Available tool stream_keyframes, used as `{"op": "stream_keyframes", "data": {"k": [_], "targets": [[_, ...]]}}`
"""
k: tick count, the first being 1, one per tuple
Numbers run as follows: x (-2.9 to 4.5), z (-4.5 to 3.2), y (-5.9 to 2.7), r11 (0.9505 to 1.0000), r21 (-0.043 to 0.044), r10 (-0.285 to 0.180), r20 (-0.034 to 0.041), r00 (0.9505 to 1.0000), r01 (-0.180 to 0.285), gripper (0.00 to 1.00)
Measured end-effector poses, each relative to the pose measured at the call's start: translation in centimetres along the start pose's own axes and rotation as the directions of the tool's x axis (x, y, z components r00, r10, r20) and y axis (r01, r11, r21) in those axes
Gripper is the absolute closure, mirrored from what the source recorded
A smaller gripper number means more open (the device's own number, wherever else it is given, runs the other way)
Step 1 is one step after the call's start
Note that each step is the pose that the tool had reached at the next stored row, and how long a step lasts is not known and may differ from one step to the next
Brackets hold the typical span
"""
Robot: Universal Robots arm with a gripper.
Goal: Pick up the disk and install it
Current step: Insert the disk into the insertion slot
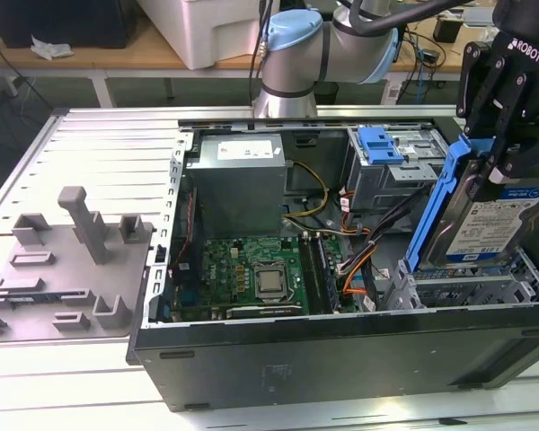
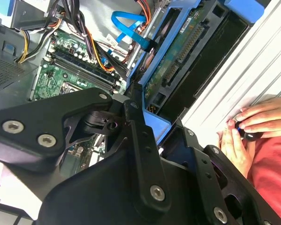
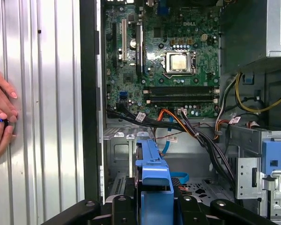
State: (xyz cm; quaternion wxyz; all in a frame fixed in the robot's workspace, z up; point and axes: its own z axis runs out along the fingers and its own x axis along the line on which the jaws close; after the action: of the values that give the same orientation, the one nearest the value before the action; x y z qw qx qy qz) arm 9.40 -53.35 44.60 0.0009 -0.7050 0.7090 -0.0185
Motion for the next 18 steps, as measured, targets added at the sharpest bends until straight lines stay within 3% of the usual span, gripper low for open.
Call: {"op": "stream_keyframes", "data": {"k": [18], "targets": [[0.21,0.17,0.0,1.0,-0.0001,0.0,0.0043,1.0,0.0,0.64]]}}
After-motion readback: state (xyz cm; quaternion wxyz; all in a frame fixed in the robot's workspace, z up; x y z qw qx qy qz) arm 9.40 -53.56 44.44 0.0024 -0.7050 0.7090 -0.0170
